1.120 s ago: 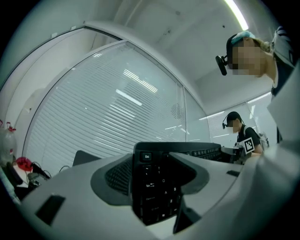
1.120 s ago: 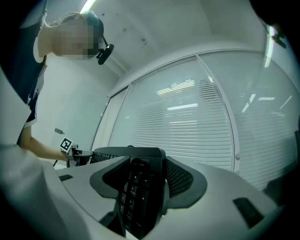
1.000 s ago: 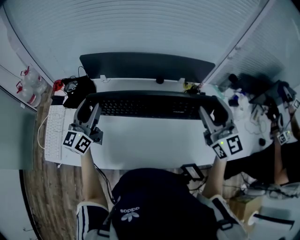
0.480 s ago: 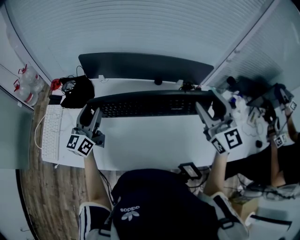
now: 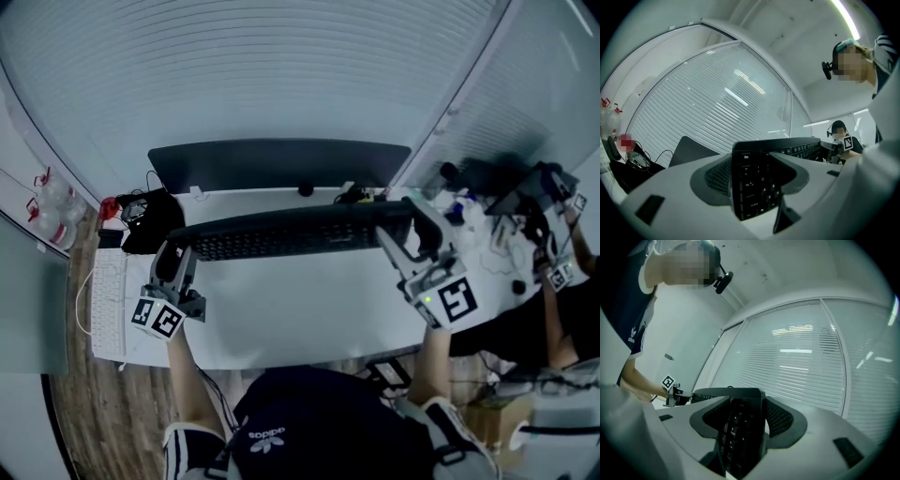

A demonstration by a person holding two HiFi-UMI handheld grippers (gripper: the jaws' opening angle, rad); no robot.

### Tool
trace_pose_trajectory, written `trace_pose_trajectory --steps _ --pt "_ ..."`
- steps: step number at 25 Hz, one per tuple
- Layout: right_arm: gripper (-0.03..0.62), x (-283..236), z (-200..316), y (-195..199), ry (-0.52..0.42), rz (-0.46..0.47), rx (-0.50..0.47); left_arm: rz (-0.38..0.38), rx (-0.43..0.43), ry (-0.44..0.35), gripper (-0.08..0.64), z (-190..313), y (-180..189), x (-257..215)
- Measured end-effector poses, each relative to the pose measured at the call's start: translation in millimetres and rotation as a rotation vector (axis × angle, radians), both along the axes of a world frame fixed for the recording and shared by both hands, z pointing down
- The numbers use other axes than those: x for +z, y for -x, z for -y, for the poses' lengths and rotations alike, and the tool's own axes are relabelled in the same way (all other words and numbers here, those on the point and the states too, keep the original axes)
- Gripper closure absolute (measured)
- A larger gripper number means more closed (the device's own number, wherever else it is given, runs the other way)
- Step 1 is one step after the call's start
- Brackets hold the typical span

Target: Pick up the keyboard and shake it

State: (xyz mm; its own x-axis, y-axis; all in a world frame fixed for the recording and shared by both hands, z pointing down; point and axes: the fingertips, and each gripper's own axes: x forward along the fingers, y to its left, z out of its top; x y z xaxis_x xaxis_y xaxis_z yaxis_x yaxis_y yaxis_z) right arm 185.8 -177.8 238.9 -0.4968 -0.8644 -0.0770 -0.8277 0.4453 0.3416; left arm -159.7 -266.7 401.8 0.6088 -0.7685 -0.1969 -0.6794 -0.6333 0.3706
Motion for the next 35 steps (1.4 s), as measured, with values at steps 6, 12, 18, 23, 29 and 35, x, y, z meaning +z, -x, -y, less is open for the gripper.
trace_pose_trajectory --steps 6,12,18,23,29,35 --pt "0.364 1.9 -5.9 -4.7 0.029 0.030 0.022 0.017 0.027 0.038 0.328 0.9 -11.8 10.6" --pt "0.370 3.5 -13.8 -17.0 0.035 0.038 0.048 0.028 0.044 0.042 0.328 1.2 -26.9 17.5" --pt "0.376 -3.8 -28.3 -21.7 0.001 0.037 0.023 0.019 0.051 0.034 0.328 -11.4 -32.5 17.0" --pt "0.382 -5.8 -42.3 -22.3 -0.003 0.051 0.026 0.009 0.062 0.039 0.328 -15.1 -34.2 12.6" --pt "0.385 -5.8 -44.1 -29.4 0.002 0.080 0.021 0.046 0.071 0.013 0.328 -15.1 -36.8 12.5" --pt "0.390 -6.2 -46.3 -31.0 -0.013 0.064 0.009 0.013 0.064 0.048 0.328 -17.4 -41.1 10.4"
